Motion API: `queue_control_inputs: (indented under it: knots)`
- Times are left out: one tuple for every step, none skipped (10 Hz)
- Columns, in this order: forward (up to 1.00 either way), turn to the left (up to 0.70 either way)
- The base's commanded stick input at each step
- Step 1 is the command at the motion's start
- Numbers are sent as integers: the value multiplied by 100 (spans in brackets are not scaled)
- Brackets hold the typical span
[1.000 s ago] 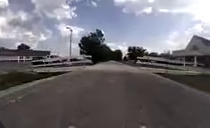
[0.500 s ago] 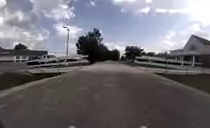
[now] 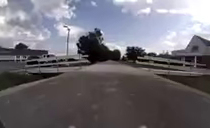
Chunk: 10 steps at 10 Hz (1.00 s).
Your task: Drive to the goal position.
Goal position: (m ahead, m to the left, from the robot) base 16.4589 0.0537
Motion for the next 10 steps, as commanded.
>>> queue_control_inputs:
  knots:
    - [70,0]
    - [70,0]
    - [70,0]
    - [70,0]
    - [70,-31]
    - [70,-35]
    - [70,-35]
    - [70,-35]
    - [70,-35]
    - [70,-30]
